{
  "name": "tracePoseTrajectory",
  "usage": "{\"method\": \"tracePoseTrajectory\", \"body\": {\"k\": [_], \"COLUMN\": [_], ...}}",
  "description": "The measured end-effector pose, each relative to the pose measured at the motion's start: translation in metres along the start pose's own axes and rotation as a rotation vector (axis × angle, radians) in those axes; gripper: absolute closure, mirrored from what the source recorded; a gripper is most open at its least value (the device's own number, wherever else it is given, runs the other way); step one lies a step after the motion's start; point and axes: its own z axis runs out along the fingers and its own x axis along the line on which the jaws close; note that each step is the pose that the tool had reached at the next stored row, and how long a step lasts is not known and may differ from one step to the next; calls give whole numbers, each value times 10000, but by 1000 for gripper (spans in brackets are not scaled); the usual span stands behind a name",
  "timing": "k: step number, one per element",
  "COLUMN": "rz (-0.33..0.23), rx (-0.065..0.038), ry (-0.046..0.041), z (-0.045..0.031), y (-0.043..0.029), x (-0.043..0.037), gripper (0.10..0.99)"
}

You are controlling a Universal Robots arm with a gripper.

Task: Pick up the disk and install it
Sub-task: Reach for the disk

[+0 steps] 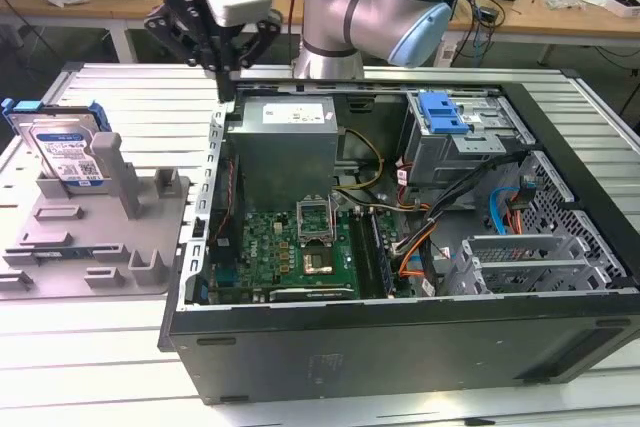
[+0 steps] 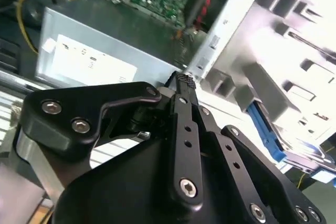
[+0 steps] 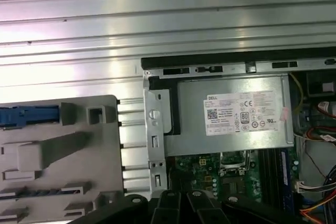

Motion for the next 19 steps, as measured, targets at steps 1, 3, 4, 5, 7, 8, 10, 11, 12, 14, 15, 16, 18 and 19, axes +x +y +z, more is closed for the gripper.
{"method": "tracePoseTrajectory", "body": {"k": [1, 3, 4, 5, 7, 8, 10, 11, 12, 14, 15, 16, 18, 19], "rz": [-2, 3, 2, 5, 9, 8, 9, 12, 10, 13, 11, 13, 13, 13], "rx": [0, 5, 6, 8, 12, 15, 17, 18, 18, 21, 21, 22, 24, 24], "ry": [11, 66, 86, 109, 175, 194, 232, 247, 256, 284, 292, 307, 321, 329], "z": [2, 14, 18, 22, 31, 33, 40, 44, 48, 65, 72, 84, 98, 108], "y": [3, 21, 26, 30, 35, 36, 40, 43, 48, 80, 97, 129, 167, 192], "x": [46, 304, 389, 476, 638, 679, 783, 841, 878, 1016, 1054, 1118, 1188, 1232], "gripper": [980, 980, 980, 980, 980, 980, 980, 980, 980, 980, 980, 980, 980, 980]}}
